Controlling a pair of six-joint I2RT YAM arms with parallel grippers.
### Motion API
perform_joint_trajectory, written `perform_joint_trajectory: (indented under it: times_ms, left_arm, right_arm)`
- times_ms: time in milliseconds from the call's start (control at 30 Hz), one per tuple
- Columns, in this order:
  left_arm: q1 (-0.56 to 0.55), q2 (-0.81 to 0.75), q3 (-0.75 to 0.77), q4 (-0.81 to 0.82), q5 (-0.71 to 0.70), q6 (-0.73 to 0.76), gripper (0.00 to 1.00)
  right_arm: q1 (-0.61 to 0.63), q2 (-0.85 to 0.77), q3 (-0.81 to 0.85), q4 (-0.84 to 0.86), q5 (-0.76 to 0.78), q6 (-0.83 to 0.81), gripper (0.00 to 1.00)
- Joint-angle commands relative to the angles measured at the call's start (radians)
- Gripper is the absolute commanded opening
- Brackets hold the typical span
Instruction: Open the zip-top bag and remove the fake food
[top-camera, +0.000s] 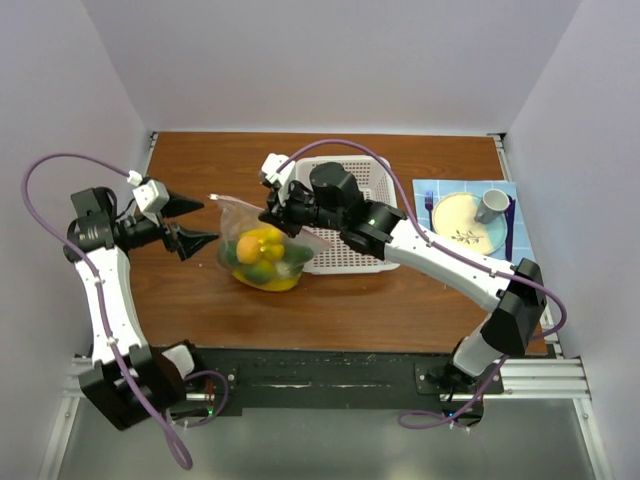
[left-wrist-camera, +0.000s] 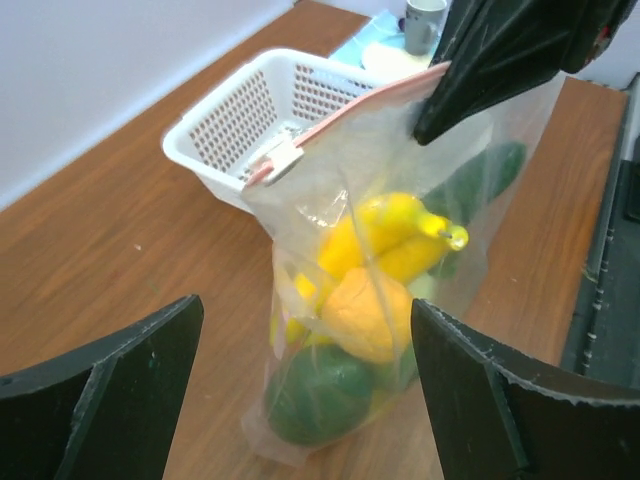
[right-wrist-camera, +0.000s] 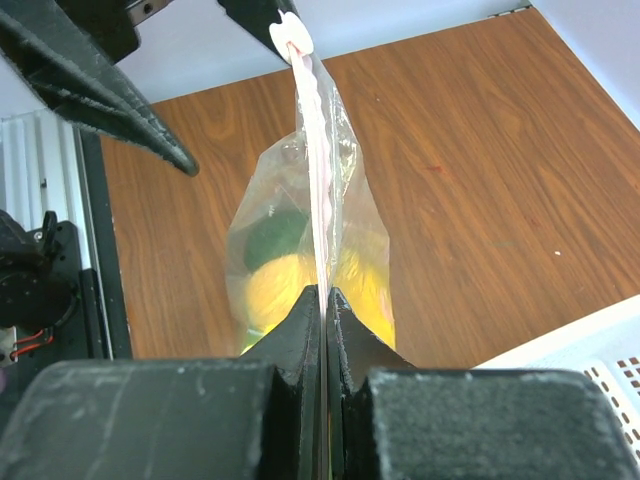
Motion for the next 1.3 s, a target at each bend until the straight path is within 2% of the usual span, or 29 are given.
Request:
perform_joint_trajectory:
  times_ms: [0, 67, 133, 167, 200, 233, 267, 300, 367, 400, 600, 800, 900, 933, 1000, 1033, 1067, 1267]
  left_arm:
    - [-0.008, -0.180, -0.121, 0.440, 0.266, -0.311, 0.90]
    - [-0.027, -0.210, -0.135, 0.471, 0.266, -0.332, 0.90]
    - [-0.047, -0.193, -0.109, 0.404, 0.266, -0.249, 0.90]
    - [-0.054, -0.156, -0.091, 0.268, 0.265, -0.178, 0.90]
    - [-0.054, -0.132, -0.047, 0.194, 0.265, -0.030, 0.90]
    - [-0.054, -0.104, -0.020, 0.123, 0.265, 0.038, 0.90]
    - [-0.054, -0.045, 0.032, -0.032, 0.266, 0.110, 0.90]
    - [-0.057, -0.017, 0.053, -0.111, 0.266, 0.270, 0.90]
    - [-0.072, 0.054, 0.093, -0.318, 0.266, 0.438, 0.90]
    - [-0.078, 0.071, 0.098, -0.340, 0.266, 0.517, 0.90]
    - [-0.138, 0.091, 0.103, -0.337, 0.266, 0.525, 0.86]
    - [-0.175, 0.063, 0.147, -0.315, 0.266, 0.461, 0.84]
    - [-0.175, 0.051, 0.135, -0.210, 0.266, 0.339, 0.73]
    - [-0.175, 0.048, 0.127, -0.184, 0.266, 0.311, 0.64]
    - [-0.175, 0.034, 0.103, -0.068, 0.266, 0.164, 0.54]
    - [-0.173, 0.027, 0.092, -0.011, 0.265, 0.095, 0.44]
    - [-0.172, 0.005, 0.060, 0.124, 0.265, -0.047, 0.40]
    - [-0.143, -0.105, -0.073, 0.506, 0.265, -0.359, 0.37]
  right_arm:
    - [-0.012, -0.049, 0.014, 0.058, -0.028, -0.001, 0.00]
    - [-0.011, -0.047, 0.011, 0.063, -0.039, 0.004, 0.00]
    - [-0.011, -0.043, 0.008, 0.069, -0.052, 0.010, 0.00]
    - [-0.011, -0.043, 0.006, 0.074, -0.057, 0.016, 0.00]
    - [-0.011, -0.040, 0.005, 0.077, -0.065, 0.019, 0.00]
    - [-0.011, -0.040, 0.005, 0.078, -0.068, 0.024, 0.00]
    - [-0.012, -0.038, 0.005, 0.085, -0.072, 0.030, 0.00]
    - [-0.011, -0.040, 0.002, 0.088, -0.080, 0.035, 0.00]
    - [-0.011, -0.046, 0.003, 0.094, -0.083, 0.041, 0.00]
    - [-0.011, -0.047, 0.005, 0.095, -0.086, 0.044, 0.00]
    - [-0.011, -0.055, 0.005, 0.104, -0.108, 0.055, 0.00]
    - [-0.011, -0.044, 0.003, 0.112, -0.117, 0.058, 0.00]
    - [-0.011, -0.052, -0.001, 0.114, -0.109, 0.059, 0.00]
    - [-0.011, -0.055, -0.009, 0.117, -0.103, 0.058, 0.00]
    - [-0.011, -0.064, -0.017, 0.115, -0.082, 0.050, 0.00]
    - [-0.014, -0.076, -0.023, 0.114, -0.075, 0.047, 0.00]
    - [-0.015, -0.084, -0.026, 0.114, -0.069, 0.041, 0.00]
    - [-0.035, -0.124, -0.051, 0.115, -0.065, 0.041, 0.00]
